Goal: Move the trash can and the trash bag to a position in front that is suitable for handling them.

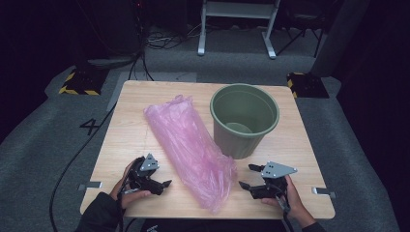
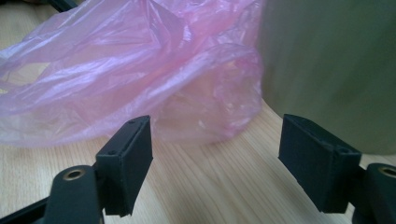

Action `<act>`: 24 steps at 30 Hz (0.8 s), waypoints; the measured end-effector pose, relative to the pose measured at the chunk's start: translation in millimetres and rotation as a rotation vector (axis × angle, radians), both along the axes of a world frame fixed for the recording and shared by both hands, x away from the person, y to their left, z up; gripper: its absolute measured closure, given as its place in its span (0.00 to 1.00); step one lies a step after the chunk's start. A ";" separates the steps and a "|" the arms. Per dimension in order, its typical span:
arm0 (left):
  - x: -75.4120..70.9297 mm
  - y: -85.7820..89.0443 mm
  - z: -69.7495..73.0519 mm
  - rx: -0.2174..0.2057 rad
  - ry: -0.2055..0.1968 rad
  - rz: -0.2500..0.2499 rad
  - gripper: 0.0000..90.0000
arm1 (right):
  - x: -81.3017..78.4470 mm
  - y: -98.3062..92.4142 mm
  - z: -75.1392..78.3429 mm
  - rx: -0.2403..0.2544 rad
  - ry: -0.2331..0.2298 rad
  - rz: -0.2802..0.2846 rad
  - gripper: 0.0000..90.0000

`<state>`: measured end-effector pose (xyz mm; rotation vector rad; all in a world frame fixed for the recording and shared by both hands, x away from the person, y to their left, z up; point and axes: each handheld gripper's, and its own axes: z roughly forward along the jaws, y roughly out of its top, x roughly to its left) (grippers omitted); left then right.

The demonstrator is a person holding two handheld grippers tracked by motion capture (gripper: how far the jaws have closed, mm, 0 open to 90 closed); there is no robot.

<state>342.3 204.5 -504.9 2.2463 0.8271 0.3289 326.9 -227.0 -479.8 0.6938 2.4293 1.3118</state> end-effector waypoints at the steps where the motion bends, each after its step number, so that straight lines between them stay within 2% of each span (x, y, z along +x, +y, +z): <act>1: 0.0 0.0 0.0 0.000 0.000 0.000 0.07 | 1.2 2.4 -0.8 -0.001 0.003 0.004 0.28; 5: 0.0 0.0 0.0 0.000 0.000 0.000 0.07 | 5.1 12.2 -2.2 -0.008 0.008 0.032 0.26; 8: 0.0 0.0 0.0 0.000 0.000 0.000 0.06 | 9.5 18.4 -4.2 -0.008 0.032 0.059 0.28; 14: 0.0 0.0 0.0 0.000 0.000 0.000 0.07 | 18.9 26.2 -9.1 0.002 0.076 0.056 0.31; 16: 0.0 0.0 0.0 0.000 0.000 0.000 0.07 | 23.0 32.4 -15.4 -0.019 0.097 0.047 0.35; 18: 0.0 0.0 0.0 0.000 0.000 0.000 0.06 | 25.4 34.5 -18.9 -0.009 0.118 0.046 0.41; 20: 0.0 0.0 0.0 0.000 0.000 0.000 0.07 | 27.6 36.8 -21.2 -0.030 0.119 0.034 0.47; 22: 0.0 0.0 0.0 0.000 0.000 0.000 0.07 | 28.6 37.6 -20.9 -0.036 0.116 0.032 0.56; 24: 0.0 0.0 0.0 0.000 0.000 0.000 0.07 | 29.8 39.5 -22.2 -0.064 0.115 0.018 0.67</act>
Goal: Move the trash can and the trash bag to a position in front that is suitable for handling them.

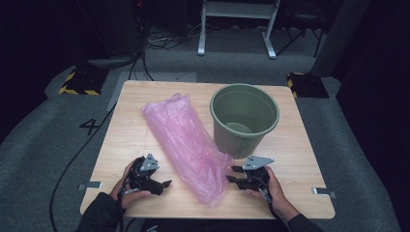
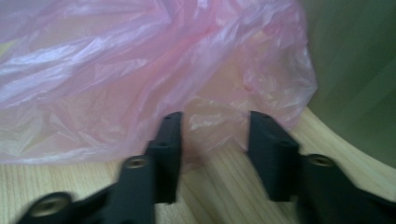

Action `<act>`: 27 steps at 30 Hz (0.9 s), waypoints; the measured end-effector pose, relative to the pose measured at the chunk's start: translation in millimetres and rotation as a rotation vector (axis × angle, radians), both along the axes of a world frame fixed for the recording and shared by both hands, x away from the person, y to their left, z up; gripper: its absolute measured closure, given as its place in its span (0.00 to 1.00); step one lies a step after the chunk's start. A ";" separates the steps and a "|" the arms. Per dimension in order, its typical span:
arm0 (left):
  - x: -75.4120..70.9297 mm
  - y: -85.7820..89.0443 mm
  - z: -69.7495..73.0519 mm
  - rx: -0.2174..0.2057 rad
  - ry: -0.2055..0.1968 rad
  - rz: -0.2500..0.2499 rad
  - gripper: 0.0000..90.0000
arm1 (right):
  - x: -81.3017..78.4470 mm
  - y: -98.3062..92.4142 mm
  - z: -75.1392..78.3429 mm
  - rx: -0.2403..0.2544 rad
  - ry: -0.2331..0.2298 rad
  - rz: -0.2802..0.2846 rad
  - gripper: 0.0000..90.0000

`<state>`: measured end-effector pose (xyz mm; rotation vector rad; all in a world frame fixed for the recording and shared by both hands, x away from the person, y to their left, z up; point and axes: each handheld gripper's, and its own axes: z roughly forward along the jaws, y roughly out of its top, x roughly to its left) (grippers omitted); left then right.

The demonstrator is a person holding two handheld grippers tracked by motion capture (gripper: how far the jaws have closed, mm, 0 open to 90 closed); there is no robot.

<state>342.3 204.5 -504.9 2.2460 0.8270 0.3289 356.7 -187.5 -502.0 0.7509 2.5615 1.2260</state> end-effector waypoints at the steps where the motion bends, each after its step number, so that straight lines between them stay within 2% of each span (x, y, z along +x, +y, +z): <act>1: 0.0 0.0 0.0 0.000 0.000 0.001 0.07 | 0.2 0.5 -0.2 -0.006 -0.004 -0.003 0.71; 3: 0.0 0.0 0.0 0.000 0.000 0.000 0.07 | 0.1 1.3 -0.2 -0.015 -0.017 -0.012 0.82; 4: 0.0 0.0 0.0 0.000 0.000 0.000 0.06 | 0.1 1.3 -0.2 -0.015 -0.017 -0.012 0.82; 5: 0.0 0.0 0.0 0.000 0.000 0.000 0.06 | 1.3 0.4 -0.4 -0.007 -0.013 -0.011 0.88; 8: 0.0 0.0 0.0 0.000 0.000 0.000 0.07 | 1.8 -1.4 -0.5 -0.012 -0.021 -0.015 0.96; 12: 0.0 0.0 0.0 0.000 0.000 0.000 0.07 | 3.7 -8.6 -0.1 -0.010 -0.024 -0.025 0.98; 18: -0.4 1.9 0.0 -0.001 0.001 -0.010 0.07 | 7.6 -30.1 2.6 -0.007 -0.025 -0.066 0.98; 24: -0.1 5.5 -0.1 -0.002 0.000 -0.007 0.07 | 13.0 -60.2 4.6 0.005 -0.050 -0.143 0.97; 27: 0.5 10.8 0.0 0.001 0.000 -0.006 0.07 | 19.5 -78.8 3.0 0.008 -0.046 -0.197 0.98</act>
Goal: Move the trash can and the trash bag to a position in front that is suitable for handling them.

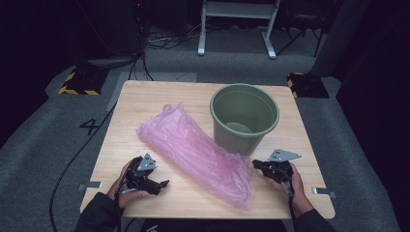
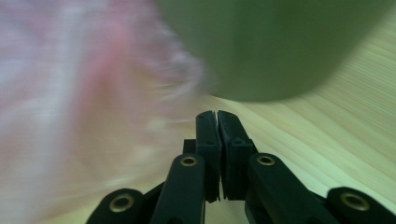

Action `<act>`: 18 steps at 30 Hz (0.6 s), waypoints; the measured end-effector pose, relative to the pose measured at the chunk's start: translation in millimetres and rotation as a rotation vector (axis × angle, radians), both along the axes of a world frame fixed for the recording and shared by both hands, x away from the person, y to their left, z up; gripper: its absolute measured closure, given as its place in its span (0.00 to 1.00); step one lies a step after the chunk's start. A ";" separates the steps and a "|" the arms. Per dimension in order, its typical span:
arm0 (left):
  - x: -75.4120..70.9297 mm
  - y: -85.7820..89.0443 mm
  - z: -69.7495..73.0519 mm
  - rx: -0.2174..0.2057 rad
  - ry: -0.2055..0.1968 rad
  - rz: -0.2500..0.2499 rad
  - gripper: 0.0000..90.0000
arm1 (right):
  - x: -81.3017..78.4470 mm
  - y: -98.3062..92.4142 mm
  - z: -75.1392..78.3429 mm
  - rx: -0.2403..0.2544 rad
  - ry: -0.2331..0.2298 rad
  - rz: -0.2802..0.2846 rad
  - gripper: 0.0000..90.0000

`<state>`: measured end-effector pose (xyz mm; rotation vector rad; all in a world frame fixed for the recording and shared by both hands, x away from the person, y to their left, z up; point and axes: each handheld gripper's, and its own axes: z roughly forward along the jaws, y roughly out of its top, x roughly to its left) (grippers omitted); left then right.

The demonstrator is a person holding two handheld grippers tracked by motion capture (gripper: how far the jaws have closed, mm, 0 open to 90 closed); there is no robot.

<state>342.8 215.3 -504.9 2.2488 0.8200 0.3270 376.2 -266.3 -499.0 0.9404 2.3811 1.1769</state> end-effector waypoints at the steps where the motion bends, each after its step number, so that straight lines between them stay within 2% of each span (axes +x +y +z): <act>1: 0.0 0.0 0.0 0.000 0.000 0.000 0.07 | 0.0 0.0 0.0 0.000 0.000 0.000 0.98; 2: 0.3 4.5 0.0 -0.001 0.001 0.008 0.07 | 3.1 -10.5 -0.5 -0.004 0.000 -0.027 0.99; 7: 0.5 13.1 -0.1 -0.004 0.003 0.036 0.07 | 7.6 -27.2 -0.6 0.010 0.006 -0.072 0.99; 8: 0.2 15.8 0.0 0.000 0.000 0.043 0.07 | 6.5 -32.4 2.2 0.052 0.015 -0.067 0.90; 12: 0.1 16.5 0.1 0.002 0.000 0.044 0.07 | -1.3 -28.2 10.2 0.079 0.010 -0.039 0.63; 14: 0.1 16.4 0.1 0.002 0.000 0.044 0.07 | -5.9 -24.4 14.2 0.086 -0.007 -0.032 0.54; 15: 0.0 16.4 0.1 0.001 0.001 0.046 0.06 | -8.1 -23.0 16.5 0.105 -0.013 -0.024 0.49; 18: 0.1 16.5 0.1 0.002 0.000 0.043 0.06 | -15.5 -17.2 25.1 0.148 -0.021 0.007 0.42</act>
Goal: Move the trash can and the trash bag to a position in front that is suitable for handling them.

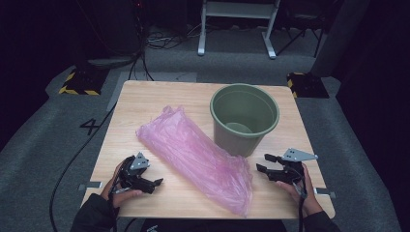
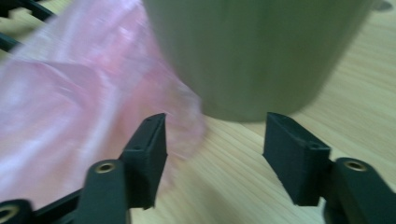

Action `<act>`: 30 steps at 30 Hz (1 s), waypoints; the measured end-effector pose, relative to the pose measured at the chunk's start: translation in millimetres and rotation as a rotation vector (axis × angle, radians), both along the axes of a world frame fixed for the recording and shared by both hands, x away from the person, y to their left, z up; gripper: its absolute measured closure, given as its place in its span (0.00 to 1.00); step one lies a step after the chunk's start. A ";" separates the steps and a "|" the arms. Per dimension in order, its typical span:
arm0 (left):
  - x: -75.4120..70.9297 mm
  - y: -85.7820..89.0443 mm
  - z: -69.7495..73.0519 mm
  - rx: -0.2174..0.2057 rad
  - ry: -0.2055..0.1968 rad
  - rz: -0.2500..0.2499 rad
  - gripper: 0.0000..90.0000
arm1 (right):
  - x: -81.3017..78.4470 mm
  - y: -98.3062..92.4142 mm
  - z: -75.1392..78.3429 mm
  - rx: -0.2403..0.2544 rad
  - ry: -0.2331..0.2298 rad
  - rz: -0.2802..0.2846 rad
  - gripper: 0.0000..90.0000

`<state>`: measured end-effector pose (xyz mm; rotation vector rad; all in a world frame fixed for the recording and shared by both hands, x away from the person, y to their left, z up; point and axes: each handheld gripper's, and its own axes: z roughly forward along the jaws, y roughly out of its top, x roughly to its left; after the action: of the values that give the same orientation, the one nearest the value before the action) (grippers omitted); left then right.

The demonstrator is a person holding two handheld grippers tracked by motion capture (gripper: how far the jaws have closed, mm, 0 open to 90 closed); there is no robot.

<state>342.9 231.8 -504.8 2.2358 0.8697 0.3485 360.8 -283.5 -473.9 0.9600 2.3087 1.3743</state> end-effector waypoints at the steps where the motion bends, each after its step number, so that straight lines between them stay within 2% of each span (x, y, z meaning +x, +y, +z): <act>1: 0.0 0.0 0.0 0.000 0.000 0.000 0.07 | -1.8 1.8 1.9 0.003 -0.001 0.007 0.40; 6: -0.2 -0.1 0.0 -0.001 0.001 0.002 0.07 | -11.2 15.2 8.6 0.019 0.012 0.049 0.31; 11: 0.0 0.0 0.0 -0.001 0.000 0.000 0.06 | -20.6 30.5 10.7 0.013 0.030 0.102 0.26; 14: 0.0 0.0 0.0 0.000 0.000 0.000 0.07 | -27.3 46.7 6.6 -0.022 0.052 0.137 0.24; 16: 0.0 0.0 0.0 0.000 0.000 0.000 0.06 | -28.5 55.7 -0.1 -0.070 0.072 0.136 0.24; 17: 0.0 0.0 0.0 0.000 0.000 0.000 0.07 | -28.5 55.7 -0.1 -0.070 0.072 0.136 0.24; 18: 0.0 0.0 0.0 0.000 0.000 0.000 0.07 | -28.7 63.2 -8.1 -0.109 0.091 0.147 0.26; 21: 0.0 0.0 0.0 0.000 0.000 0.000 0.07 | -26.5 68.4 -16.1 -0.140 0.107 0.139 0.28; 23: 0.0 0.0 0.0 0.000 0.000 0.000 0.07 | -23.8 69.3 -20.8 -0.168 0.108 0.128 0.37; 25: 0.0 0.0 0.0 0.000 0.000 0.000 0.06 | -20.5 67.0 -24.4 -0.170 0.114 0.119 0.49; 26: 0.0 0.0 0.0 0.000 0.000 0.000 0.07 | -20.5 67.0 -24.4 -0.170 0.114 0.119 0.49; 27: 0.0 0.0 0.0 0.000 0.000 0.000 0.07 | -19.8 65.4 -25.2 -0.170 0.100 0.111 0.58; 28: -0.1 -0.1 0.0 -0.001 0.000 0.001 0.06 | -17.4 60.8 -24.3 -0.193 0.082 0.109 0.71; 29: -0.1 -0.1 0.0 -0.001 0.000 0.001 0.07 | -17.4 60.8 -24.3 -0.193 0.082 0.109 0.71; 30: 0.0 0.0 0.0 0.000 0.000 0.000 0.07 | -15.7 58.3 -24.1 -0.194 0.081 0.105 0.76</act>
<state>342.9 231.8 -504.8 2.2358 0.8698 0.3490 345.1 -225.2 -498.0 0.8609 2.5298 1.1407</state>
